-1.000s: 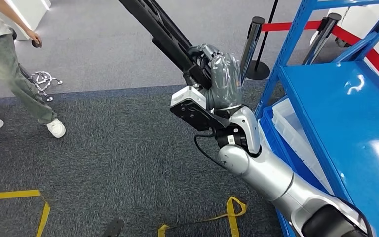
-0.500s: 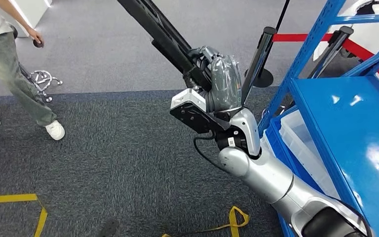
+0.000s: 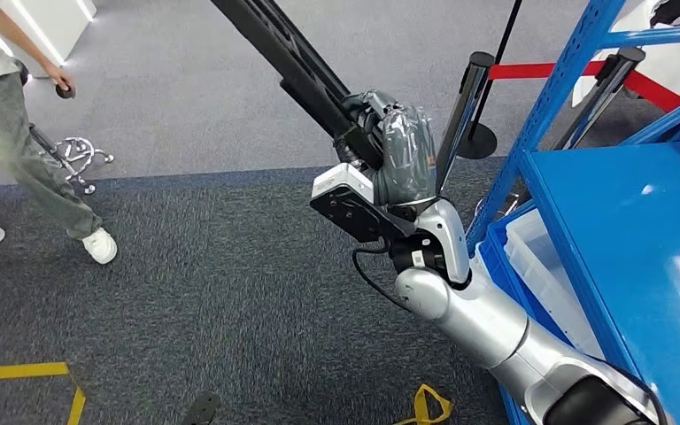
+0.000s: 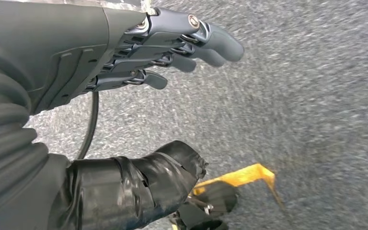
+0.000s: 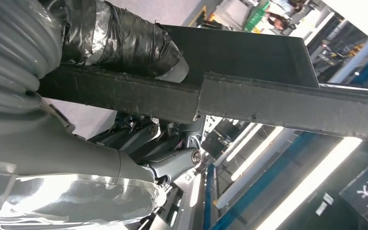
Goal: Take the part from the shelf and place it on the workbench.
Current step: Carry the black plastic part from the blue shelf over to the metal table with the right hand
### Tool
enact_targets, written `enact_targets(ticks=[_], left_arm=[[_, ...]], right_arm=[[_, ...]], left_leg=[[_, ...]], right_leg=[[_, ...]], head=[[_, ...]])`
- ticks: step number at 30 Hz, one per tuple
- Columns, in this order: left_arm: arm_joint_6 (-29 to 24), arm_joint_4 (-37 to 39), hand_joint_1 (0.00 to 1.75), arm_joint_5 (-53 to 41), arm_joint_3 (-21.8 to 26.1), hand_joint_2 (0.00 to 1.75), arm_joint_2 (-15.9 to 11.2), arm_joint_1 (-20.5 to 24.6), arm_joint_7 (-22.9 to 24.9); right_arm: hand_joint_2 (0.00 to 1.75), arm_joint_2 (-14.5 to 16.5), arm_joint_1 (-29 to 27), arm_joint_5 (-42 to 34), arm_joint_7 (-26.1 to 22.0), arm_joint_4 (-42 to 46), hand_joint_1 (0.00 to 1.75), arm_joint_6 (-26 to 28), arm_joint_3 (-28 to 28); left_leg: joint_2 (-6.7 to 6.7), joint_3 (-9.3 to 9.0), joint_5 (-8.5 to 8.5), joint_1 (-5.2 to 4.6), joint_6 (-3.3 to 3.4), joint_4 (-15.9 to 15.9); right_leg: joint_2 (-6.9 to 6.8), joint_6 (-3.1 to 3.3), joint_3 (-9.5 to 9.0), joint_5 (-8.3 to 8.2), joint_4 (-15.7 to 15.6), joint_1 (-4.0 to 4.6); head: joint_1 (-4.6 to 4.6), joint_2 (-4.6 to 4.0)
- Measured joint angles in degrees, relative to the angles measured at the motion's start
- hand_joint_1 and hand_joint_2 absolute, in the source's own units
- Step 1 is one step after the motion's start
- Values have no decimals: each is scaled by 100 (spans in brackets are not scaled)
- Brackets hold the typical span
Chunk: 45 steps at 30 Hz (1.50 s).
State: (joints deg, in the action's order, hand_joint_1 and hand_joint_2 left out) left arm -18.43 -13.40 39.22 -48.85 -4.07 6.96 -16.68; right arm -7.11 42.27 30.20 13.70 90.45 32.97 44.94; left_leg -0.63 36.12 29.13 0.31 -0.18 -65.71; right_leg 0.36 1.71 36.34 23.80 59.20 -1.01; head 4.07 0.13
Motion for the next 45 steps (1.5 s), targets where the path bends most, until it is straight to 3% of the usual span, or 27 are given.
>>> enact_targets(ticks=[2,4,5,7,9,13,15,17,18,19,20,22,23,25,27,29,32,34,35,37,39,40,42,44,45], left_arm=[[0,1,0,2,-1,175,5,-3,1],[-16,2,0,9,-1,175,3,-19,8],[-34,2,0,13,-1,175,2,-22,19],[-95,2,0,19,0,175,-2,-19,52],[-160,2,0,22,-1,175,-5,-15,84],[-258,2,0,-6,-2,175,-3,-15,98],[-284,2,0,-23,-3,175,3,1,103],[-312,2,0,-28,-3,175,5,15,110],[-323,2,0,-33,-3,175,5,18,114],[-328,2,0,-43,-3,175,6,17,118],[-331,2,0,-55,-4,175,10,16,121],[-332,2,0,-75,-4,175,21,16,129],[-333,2,0,-81,-4,175,26,25,138],[-337,2,0,-85,-4,175,27,37,152],[-344,2,0,-91,-5,175,20,26,161],[-352,1,0,-100,-7,175,18,12,163],[-356,0,0,-105,-9,175,26,28,160],[-356,0,0,-104,-9,175,26,24,160],[-356,0,0,-104,-10,175,25,20,160],[-359,0,0,-106,-11,175,21,22,159],[-362,0,0,-109,-13,175,20,41,157],[-364,0,0,-111,-15,175,21,47,156],[-368,0,0,-113,-21,175,21,43,155],[-373,0,0,-113,-26,175,23,28,154],[-375,0,0,-114,-27,175,24,29,154]], right_arm=[[175,-1,-16,3,-2,1,175,-1,-1],[175,-2,-37,3,-1,0,175,-2,-1],[175,-1,-40,3,0,1,175,-3,-1],[175,-1,-35,4,1,1,175,-4,-1],[175,-3,-31,11,8,1,175,-2,-3],[175,-7,-40,47,15,16,175,14,-13],[175,-11,-29,52,12,32,175,29,-35],[175,-15,-43,25,9,34,175,55,-55],[175,-19,-68,4,9,33,175,66,-58],[175,-24,-94,-16,8,32,175,76,-61],[175,-30,-113,-30,4,32,175,84,-64],[175,-37,-125,-36,-12,31,175,107,-81],[175,-39,-124,-33,-22,33,175,122,-92],[175,-47,-132,-26,-39,36,175,156,-106],[175,-54,-140,-16,-43,36,175,179,-118],[175,-55,-140,-7,-43,36,175,187,-141],[175,-56,-145,3,-35,36,175,187,-172],[175,-56,-164,3,-25,35,175,187,-175],[175,-56,-170,4,-19,34,175,187,-176],[175,-56,-171,8,-12,36,175,187,-180],[175,-56,-168,16,-9,41,175,187,-190],[175,-56,-166,22,-8,44,175,187,-195],[175,-56,-165,32,-4,49,175,187,-201],[175,-57,-163,40,1,58,175,186,-204],[175,-58,-162,44,2,63,175,186,-205]], left_leg=[[17,437,248,22,-47,-646],[23,668,306,28,-49,-775],[23,651,151,25,-27,-559],[24,464,-415,1,66,192],[31,315,-736,-38,153,702],[30,186,-770,-39,221,876],[26,97,-780,-7,258,974],[-1,70,-752,-13,296,975],[-25,64,-732,-14,303,962],[-58,60,-708,-13,299,940],[-101,57,-680,-10,286,906],[-194,67,-610,1,242,804],[-242,94,-577,-3,213,733],[-331,160,-554,5,146,658],[-405,202,-565,25,79,656],[-311,274,-471,28,16,517],[-49,714,-32,50,-75,-403],[7,941,62,73,-106,-837],[25,903,-38,79,-110,-756],[141,540,-387,77,-95,-53],[306,208,-555,21,-34,561],[340,155,-545,-7,2,669],[251,138,-534,-23,82,695],[153,96,-548,-5,159,742],[109,73,-556,8,203,765]], right_leg=[[0,17,-83,71,0,3],[11,17,-189,149,4,12],[17,15,-254,190,6,19],[22,2,-376,275,6,38],[31,-40,-423,344,5,52],[35,-169,-443,465,7,60],[26,-209,-266,705,409,65],[20,-240,138,1003,1155,48],[19,-258,316,1049,1424,38],[19,-275,409,982,1504,25],[21,-289,396,810,1371,9],[114,-298,143,385,704,-34],[200,-294,16,268,403,-51],[321,-268,-93,246,166,-51],[254,-210,-110,231,135,-44],[153,-141,-149,206,81,-66],[-14,-88,-179,205,50,-66],[-124,-80,-182,219,51,-61],[-173,-84,-188,228,52,-62],[-267,-115,-218,254,52,-64],[-351,-168,-247,286,50,-33],[-391,-195,-259,298,43,-15],[-475,-260,-294,322,20,3],[-398,-312,-284,432,132,-12],[-303,-322,-198,563,343,-20]], head=[[8,0],[9,0],[9,0],[4,0],[0,0],[-9,0],[-30,0],[-42,0],[-42,0],[-43,0],[-44,0],[-44,0],[-39,0],[-39,0],[-42,0],[-14,0],[32,0],[32,0],[33,0],[34,0],[32,0],[27,0],[14,0],[-5,0],[-18,0]])
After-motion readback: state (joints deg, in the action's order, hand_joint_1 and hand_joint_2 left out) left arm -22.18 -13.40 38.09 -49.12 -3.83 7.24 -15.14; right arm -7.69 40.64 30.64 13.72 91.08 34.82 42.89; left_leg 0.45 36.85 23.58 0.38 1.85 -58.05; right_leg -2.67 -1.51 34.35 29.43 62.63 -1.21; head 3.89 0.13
